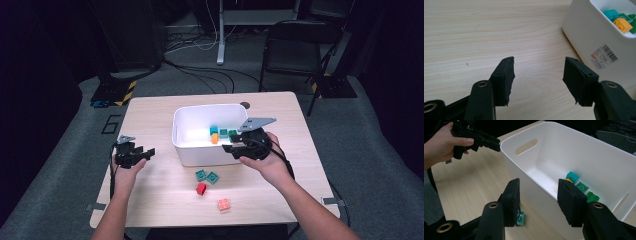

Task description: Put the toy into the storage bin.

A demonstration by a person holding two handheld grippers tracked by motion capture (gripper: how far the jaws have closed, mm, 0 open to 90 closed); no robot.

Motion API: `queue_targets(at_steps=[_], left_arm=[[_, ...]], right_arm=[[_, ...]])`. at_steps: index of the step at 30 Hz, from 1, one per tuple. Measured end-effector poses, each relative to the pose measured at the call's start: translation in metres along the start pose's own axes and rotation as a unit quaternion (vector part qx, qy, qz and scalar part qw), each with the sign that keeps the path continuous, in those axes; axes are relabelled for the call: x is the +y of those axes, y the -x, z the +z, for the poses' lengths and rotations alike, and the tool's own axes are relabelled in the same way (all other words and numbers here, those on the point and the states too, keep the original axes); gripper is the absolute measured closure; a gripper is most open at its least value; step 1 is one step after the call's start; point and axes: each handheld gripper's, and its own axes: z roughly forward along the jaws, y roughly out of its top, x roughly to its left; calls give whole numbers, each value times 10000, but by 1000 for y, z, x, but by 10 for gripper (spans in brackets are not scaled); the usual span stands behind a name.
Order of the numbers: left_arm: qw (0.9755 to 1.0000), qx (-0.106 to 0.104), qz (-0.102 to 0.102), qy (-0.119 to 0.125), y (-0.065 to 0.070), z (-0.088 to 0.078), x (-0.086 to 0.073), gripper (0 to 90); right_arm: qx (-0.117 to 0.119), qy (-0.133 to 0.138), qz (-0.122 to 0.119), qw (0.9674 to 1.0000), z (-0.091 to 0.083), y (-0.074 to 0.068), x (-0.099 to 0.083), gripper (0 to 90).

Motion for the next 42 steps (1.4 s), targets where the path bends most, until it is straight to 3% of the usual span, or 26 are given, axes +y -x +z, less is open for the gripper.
queue_targets(at_steps=[9, 14, 24, 34, 42], left_arm=[[10000, 12, 14, 1, 0, 1, 0, 416], [10000, 16, 20, 0, 1, 1, 0, 416], [10000, 21, 39, -14, 1, 1, -1, 416], [10000, 27, 47, 4, 1, 0, 0, 416], [10000, 28, 54, -45, 2, 3, -1, 416]], right_arm=[[4, -21, 27, 10000, 0, -7, -23, 523], [12, 102, 127, 9999, 1, -10, -38, 522], [-35, 34, 13, 10000, 10, -21, -64, 521], [98, -222, 149, 9996, 25, -25, -91, 523], [251, -429, 27, 9988, 42, -30, -111, 523]])
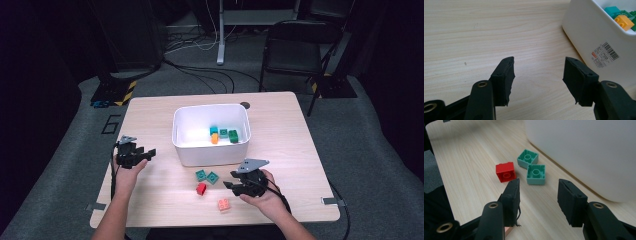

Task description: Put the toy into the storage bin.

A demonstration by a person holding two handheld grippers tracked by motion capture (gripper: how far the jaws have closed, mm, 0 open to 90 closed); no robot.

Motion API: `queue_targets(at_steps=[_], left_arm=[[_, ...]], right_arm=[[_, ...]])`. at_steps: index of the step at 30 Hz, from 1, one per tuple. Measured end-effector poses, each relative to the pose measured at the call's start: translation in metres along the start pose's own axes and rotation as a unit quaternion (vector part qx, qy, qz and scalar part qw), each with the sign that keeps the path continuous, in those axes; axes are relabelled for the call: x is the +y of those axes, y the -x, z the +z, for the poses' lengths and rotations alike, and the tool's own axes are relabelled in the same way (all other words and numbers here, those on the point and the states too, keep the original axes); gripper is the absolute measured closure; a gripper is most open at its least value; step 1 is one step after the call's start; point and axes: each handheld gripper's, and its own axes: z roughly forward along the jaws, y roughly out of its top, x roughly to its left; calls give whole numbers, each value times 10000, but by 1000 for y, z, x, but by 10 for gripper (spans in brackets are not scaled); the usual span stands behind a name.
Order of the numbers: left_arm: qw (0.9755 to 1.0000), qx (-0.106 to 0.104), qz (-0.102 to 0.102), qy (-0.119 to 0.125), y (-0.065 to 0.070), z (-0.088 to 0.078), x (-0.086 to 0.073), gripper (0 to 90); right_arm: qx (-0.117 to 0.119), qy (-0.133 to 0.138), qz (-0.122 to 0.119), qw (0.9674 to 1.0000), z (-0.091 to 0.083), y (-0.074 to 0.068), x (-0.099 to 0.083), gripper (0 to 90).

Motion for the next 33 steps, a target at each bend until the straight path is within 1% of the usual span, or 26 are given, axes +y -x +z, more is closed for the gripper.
queue_targets(at_steps=[5, 9, 15, 16, 18, 20, 23, 26, 28, 29, 31, 33], left_arm=[[10000, 6, 14, 1, 0, 1, -1, 416], [10000, -1, 18, -27, 0, 1, -1, 416], [10000, 10, 14, -36, 0, 1, -1, 416], [10000, 10, 12, -38, 0, 2, -1, 416], [10000, 10, 17, -39, 0, 2, -1, 416], [10000, 7, 17, -41, 0, 2, -1, 416], [10000, 2, 22, -39, 0, 2, -1, 416], [10000, 12, 3, -28, -1, 1, -1, 416], [10000, 7, 7, -34, -1, 2, -1, 416], [10000, 2, 17, -41, -1, 2, -1, 416], [10000, 0, 10, -41, 0, 2, -1, 416], [10000, 1, 9, -43, 0, 2, -1, 416]], right_arm=[[137, -88, 12, 9999, 9, -2, -10, 523], [281, -150, -174, 9993, 14, -5, -13, 523], [422, -252, -227, 9985, 19, -9, -18, 522], [432, -253, -286, 9983, 19, -9, -19, 522], [438, -283, -293, 9982, 20, -10, -19, 522], [440, -350, -363, 9978, 23, -11, -21, 523], [409, -455, -368, 9974, 26, -12, -23, 524], [404, -520, -415, 9970, 28, -11, -24, 527], [359, -520, -406, 9972, 30, -10, -25, 528], [336, -565, -405, 9970, 30, -8, -26, 529], [297, -578, -354, 9973, 31, -6, -26, 530], [265, -559, -235, 9978, 30, -4, -27, 530]])
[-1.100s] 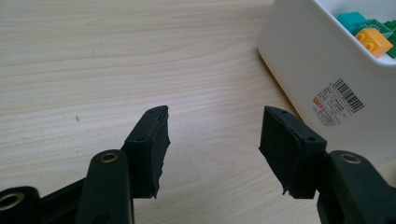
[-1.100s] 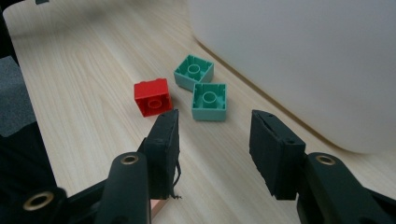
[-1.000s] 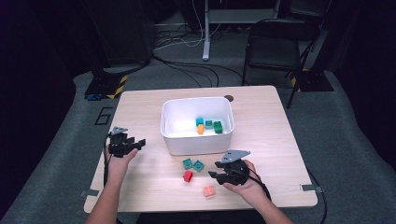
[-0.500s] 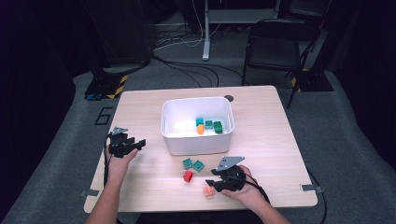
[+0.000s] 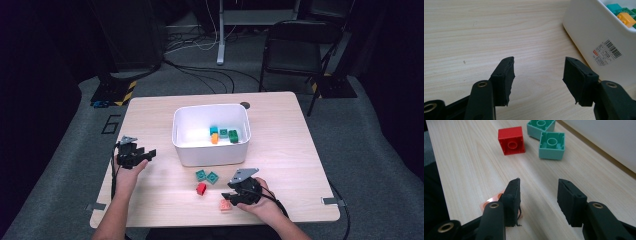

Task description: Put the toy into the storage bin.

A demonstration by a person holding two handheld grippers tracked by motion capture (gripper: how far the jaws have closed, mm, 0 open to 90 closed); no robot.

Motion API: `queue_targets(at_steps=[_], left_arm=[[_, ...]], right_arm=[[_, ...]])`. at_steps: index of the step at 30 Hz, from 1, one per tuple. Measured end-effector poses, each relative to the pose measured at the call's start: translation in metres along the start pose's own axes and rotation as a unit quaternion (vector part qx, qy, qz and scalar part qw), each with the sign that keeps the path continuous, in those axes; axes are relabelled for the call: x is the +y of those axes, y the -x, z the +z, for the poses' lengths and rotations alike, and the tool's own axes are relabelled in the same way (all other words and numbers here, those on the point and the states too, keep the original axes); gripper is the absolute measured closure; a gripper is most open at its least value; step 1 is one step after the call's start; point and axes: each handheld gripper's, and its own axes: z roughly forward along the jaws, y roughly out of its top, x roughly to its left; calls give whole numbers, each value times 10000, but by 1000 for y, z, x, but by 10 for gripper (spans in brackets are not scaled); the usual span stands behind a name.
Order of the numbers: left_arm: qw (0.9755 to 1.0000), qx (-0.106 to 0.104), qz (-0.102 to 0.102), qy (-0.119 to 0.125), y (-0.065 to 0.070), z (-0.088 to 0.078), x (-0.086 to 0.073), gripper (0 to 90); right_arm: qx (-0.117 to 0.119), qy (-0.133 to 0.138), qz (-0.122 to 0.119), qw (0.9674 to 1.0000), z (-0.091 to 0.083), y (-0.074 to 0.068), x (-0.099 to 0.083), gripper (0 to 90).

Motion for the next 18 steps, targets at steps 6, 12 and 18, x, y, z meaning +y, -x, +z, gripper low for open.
queue_targets(at_steps=[6, 12, 18], left_arm=[[10000, 4, -6, -2, -1, 0, 0, 416], [10000, 11, -38, 27, -1, -1, 0, 416], [10000, 8, -34, 31, -1, -1, 0, 416]], right_arm=[[111, 108, 88, 9998, -8, 0, -1, 528], [98, 57, 31, 9999, -7, 0, -3, 531], [-29, -84, 20, 10000, 0, 2, -5, 534]])
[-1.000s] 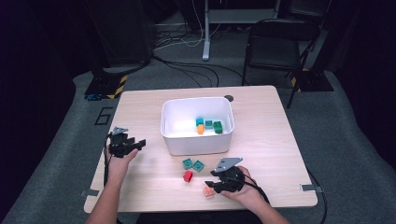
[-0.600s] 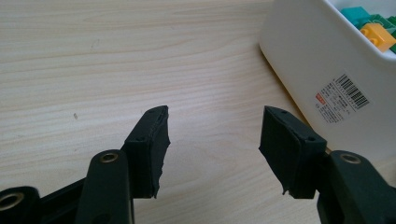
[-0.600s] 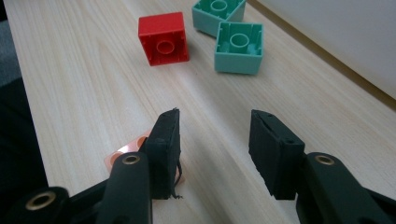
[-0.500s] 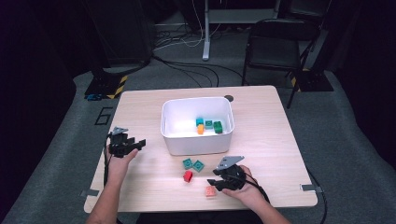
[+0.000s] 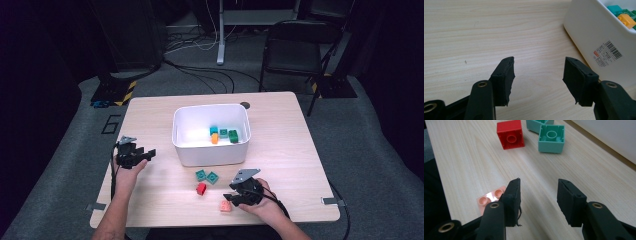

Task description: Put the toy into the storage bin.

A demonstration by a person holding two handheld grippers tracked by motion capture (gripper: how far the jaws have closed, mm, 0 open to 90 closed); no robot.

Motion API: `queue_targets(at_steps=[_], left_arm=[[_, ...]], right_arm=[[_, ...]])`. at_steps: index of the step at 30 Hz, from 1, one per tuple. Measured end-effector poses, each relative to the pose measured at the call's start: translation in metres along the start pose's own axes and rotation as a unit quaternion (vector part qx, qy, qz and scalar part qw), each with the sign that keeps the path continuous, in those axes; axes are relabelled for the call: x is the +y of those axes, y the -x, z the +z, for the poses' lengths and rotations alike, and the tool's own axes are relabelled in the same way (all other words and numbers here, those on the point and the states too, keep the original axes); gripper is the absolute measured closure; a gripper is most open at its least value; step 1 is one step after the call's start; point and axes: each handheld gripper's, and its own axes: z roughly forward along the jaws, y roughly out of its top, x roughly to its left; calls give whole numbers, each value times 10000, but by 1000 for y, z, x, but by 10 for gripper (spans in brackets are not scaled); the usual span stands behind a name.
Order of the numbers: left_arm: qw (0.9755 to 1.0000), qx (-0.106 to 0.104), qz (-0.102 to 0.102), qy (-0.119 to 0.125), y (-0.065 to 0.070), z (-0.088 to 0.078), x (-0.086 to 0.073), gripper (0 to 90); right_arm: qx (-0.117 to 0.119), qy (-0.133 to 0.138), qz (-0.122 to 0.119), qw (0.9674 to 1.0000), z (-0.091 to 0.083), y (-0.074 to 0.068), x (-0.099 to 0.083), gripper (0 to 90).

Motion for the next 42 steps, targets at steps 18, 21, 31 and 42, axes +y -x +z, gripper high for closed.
queue_targets(at_steps=[18, 21, 31, 42], left_arm=[[10000, -1, -14, 27, -1, -1, 1, 416], [10000, -3, -21, 32, -1, -1, 1, 416], [10000, 13, -8, 23, -1, -1, 1, 416], [10000, 15, -28, 65, -1, -2, 1, 416]], right_arm=[[220, 89, 55, 9997, -12, -6, -1, 529], [193, 95, 58, 9998, -11, -5, -1, 532], [256, 101, 3, 9996, -12, -8, -1, 532], [162, 77, 85, 9998, -11, -5, -2, 535]])
